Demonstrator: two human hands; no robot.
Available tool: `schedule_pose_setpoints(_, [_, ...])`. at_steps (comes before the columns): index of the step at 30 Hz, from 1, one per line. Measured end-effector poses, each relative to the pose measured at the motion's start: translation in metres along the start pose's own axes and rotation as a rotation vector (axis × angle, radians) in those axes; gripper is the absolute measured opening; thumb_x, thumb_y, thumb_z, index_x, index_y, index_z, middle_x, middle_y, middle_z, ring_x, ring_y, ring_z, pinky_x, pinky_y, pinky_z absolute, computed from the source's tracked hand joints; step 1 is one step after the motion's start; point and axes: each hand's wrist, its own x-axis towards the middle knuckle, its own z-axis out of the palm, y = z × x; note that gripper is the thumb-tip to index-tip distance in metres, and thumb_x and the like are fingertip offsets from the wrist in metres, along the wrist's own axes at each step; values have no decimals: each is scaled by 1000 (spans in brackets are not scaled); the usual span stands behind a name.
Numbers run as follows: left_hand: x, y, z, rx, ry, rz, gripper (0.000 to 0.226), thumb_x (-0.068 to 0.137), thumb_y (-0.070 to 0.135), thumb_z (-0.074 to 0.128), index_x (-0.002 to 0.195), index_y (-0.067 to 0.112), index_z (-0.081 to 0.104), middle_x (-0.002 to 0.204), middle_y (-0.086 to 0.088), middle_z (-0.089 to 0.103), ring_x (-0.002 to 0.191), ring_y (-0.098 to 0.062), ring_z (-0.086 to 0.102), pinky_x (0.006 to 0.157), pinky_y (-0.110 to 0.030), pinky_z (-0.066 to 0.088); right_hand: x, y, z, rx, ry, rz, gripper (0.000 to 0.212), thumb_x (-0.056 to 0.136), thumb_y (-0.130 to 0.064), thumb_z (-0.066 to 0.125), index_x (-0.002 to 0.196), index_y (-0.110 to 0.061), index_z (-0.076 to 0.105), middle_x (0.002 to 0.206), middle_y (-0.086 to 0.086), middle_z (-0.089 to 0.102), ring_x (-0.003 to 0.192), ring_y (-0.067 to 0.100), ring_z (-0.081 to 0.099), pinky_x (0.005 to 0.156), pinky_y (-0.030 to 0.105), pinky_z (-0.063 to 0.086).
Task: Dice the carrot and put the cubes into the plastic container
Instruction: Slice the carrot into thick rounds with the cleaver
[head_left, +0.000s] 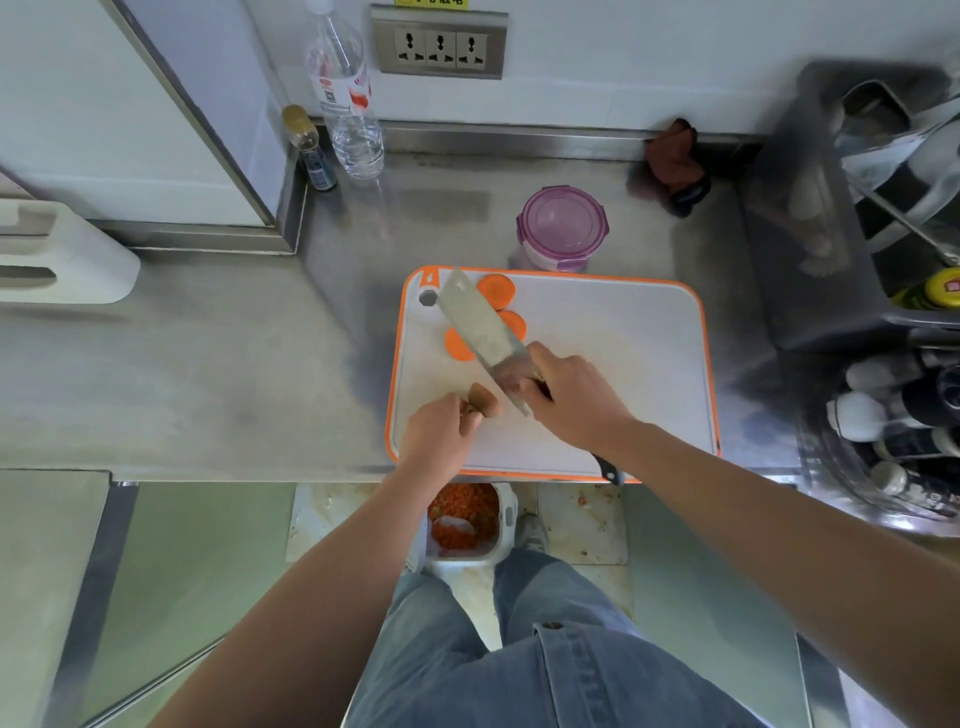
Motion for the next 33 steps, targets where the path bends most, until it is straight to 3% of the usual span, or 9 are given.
schedule_pose_setpoints(3, [-1, 3, 1, 46, 31, -12, 28, 101, 32, 44, 108, 8, 58, 104, -11, 67, 100, -30, 61, 78, -36, 43, -7, -2, -12, -103, -22, -48, 10, 94, -19, 44, 97, -10, 41, 65, 8, 48, 61, 31, 49, 53, 35, 34])
schedule_pose_setpoints(8, [2, 6, 4, 62, 61, -14, 31, 101, 35, 43, 104, 9, 61, 103, -6, 69, 98, -26, 62, 78, -32, 42, -17, -7, -7, -260, -104, -71, 18, 97, -22, 38, 111, -11, 42, 66, 1, 40, 66, 29, 49, 56, 34, 33])
schedule_pose_setpoints(13, [0, 10, 2, 81, 81, -35, 33, 100, 37, 46, 109, 10, 61, 107, -8, 68, 101, -27, 61, 76, -31, 41, -21, -2, -7, -248, -64, -45, 10, 97, -21, 38, 104, -13, 39, 67, 4, 43, 65, 29, 48, 53, 32, 31])
schedule_pose_setpoints(18, [-3, 17, 3, -94, 132, -84, 33, 94, 32, 58, 120, 11, 51, 108, -9, 67, 102, -28, 62, 84, -36, 46, -24, 6, -6, -175, -76, 52, 6, 97, -20, 39, 97, -14, 36, 65, 4, 42, 61, 25, 45, 48, 30, 27])
schedule_pose_setpoints(24, [0, 18, 5, -152, 144, -42, 43, 91, 21, 60, 131, 15, 46, 110, -11, 66, 104, -29, 61, 87, -38, 44, -27, 6, 1, -179, -155, 35, 6, 98, -18, 37, 94, -17, 32, 64, 1, 41, 55, 16, 39, 47, 28, 24])
schedule_pose_setpoints(30, [-1, 16, 5, -276, 155, -64, 32, 88, 20, 62, 119, 13, 56, 104, -10, 68, 94, -28, 64, 83, -38, 49, -24, 3, 3, -157, -156, 48, 4, 97, -17, 37, 96, -14, 35, 64, 2, 40, 57, 21, 40, 46, 30, 25])
schedule_pose_setpoints(33, [-3, 18, 6, -385, 145, -114, 33, 84, 29, 67, 114, 18, 60, 103, -3, 69, 85, -24, 67, 81, -40, 54, -26, 0, 4, -148, -178, 53, 6, 98, -17, 36, 94, -16, 32, 64, 2, 40, 55, 18, 37, 46, 30, 25])
